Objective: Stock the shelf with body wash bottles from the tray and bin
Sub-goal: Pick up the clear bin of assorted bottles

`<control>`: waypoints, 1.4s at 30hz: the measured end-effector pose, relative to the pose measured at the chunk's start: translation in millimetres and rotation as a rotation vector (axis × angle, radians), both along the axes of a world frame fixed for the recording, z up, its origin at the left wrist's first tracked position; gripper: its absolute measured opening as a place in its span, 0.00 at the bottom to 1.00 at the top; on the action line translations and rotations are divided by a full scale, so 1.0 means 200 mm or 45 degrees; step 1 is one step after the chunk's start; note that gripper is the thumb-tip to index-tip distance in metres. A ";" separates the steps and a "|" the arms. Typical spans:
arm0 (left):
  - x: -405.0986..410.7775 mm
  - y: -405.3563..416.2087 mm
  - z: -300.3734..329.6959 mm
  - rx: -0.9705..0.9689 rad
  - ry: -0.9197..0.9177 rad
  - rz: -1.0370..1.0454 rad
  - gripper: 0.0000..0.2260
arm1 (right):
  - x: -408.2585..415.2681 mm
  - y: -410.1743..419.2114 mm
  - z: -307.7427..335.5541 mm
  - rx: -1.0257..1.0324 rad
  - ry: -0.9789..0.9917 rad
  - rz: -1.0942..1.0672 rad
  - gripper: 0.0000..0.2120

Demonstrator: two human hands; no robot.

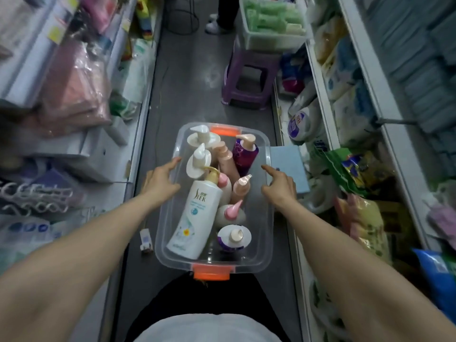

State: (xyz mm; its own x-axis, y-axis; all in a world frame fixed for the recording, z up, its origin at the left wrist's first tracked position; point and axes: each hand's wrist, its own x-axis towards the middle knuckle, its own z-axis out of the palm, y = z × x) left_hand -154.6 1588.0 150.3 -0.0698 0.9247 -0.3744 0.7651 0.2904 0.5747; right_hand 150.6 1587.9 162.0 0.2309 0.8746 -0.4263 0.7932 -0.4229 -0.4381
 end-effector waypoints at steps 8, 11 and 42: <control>-0.04 1.04 0.04 0.054 0.049 -0.066 0.35 | -0.03 0.98 -0.03 -0.004 0.086 -0.061 0.36; -0.01 1.43 0.02 0.031 0.036 -0.089 0.36 | 0.00 1.36 -0.02 -0.001 0.079 -0.077 0.36; 1.70 3.26 -0.24 -0.053 0.017 -1.824 0.37 | 0.45 1.71 -0.25 -0.123 -0.013 -1.612 0.36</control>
State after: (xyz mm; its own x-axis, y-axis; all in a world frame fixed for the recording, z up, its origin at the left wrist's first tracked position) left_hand 185.6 2240.6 101.5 0.8930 0.1882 -0.4089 0.4124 -0.7060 0.5757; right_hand 239.7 1929.4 112.4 0.8833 0.0059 -0.4689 -0.1847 -0.9148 -0.3593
